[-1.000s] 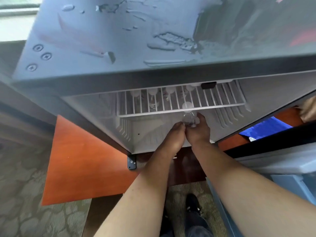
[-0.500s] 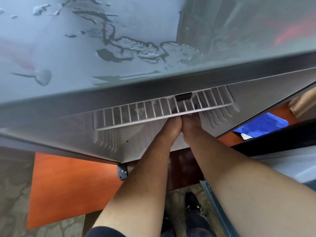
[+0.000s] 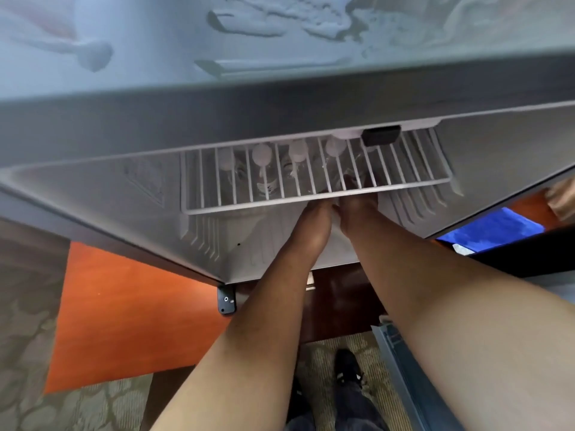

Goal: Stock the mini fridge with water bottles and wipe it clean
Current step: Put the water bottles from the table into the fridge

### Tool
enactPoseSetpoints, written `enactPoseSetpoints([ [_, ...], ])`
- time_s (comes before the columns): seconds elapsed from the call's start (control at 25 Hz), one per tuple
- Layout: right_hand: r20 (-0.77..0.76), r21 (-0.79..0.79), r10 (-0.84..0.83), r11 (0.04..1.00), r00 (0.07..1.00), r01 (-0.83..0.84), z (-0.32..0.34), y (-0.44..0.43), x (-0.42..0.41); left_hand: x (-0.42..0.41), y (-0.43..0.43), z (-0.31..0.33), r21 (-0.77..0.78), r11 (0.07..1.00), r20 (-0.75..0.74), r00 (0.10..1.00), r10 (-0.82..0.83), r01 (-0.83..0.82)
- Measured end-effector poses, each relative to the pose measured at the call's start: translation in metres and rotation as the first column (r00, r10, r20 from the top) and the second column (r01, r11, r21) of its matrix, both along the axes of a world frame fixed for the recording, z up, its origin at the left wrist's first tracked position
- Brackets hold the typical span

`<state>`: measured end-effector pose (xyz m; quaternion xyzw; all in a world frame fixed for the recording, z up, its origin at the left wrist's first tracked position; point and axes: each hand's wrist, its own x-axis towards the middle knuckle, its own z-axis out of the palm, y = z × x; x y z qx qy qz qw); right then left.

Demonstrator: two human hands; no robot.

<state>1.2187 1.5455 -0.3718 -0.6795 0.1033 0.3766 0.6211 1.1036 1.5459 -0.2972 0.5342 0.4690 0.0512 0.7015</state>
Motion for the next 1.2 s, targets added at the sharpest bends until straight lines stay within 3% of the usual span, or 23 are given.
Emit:
enactPoseSetpoints([
  [0.08, 0.006, -0.052, 0.043, 0.998, 0.999, -0.043, 0.005, 0.000, -0.003, -0.011, 0.002, -0.009, 0.017, 0.998, 0.013, 0.999, 0.053, -0.053],
  [0.2, -0.011, -0.024, -0.033, 0.999, 0.999, 0.033, 0.012, -0.011, -0.018, -0.031, -0.005, -0.020, 0.041, 0.994, 0.024, 0.995, 0.101, -0.102],
  [0.36, 0.142, -0.220, 0.089, 0.974, 0.986, -0.056, 0.032, -0.043, -0.057, -0.075, -0.032, -0.016, 0.040, 0.984, 0.050, 0.984, 0.173, -0.175],
  [0.52, 0.107, -0.082, 0.265, 0.963, 0.958, -0.257, 0.070, -0.079, -0.141, -0.138, -0.050, -0.009, -0.024, 0.942, 0.068, 0.940, 0.335, -0.334],
  [0.68, 0.222, -0.046, 0.554, 0.828, 0.803, -0.558, 0.094, -0.081, -0.224, -0.202, -0.040, 0.003, -0.065, 0.858, 0.069, 0.855, 0.514, -0.510],
  [0.84, 0.424, -0.121, 0.757, 0.592, 0.497, -0.797, 0.110, -0.062, -0.283, -0.263, -0.029, 0.013, 0.010, 0.820, 0.138, 0.813, 0.566, -0.573],
  [0.92, 0.465, -0.152, 0.787, 0.522, 0.406, -0.839, 0.116, -0.043, -0.304, -0.284, -0.013, 0.011, 0.005, 0.778, 0.177, 0.766, 0.618, -0.628],
  [1.04, 0.486, -0.200, 0.783, 0.533, 0.389, -0.822, 0.114, -0.003, -0.323, -0.301, 0.023, 0.002, 0.049, 0.744, 0.217, 0.735, 0.643, -0.666],
  [1.12, 0.497, -0.238, 0.772, 0.561, 0.397, -0.793, 0.111, 0.022, -0.326, -0.301, 0.051, -0.009, 0.171, 0.781, 0.150, 0.800, 0.581, -0.600],
  [1.2, 0.515, -0.284, 0.756, 0.594, 0.403, -0.753, 0.109, 0.043, -0.326, -0.295, 0.080, -0.021, 0.286, 0.854, 0.015, 0.893, 0.449, -0.434],
])
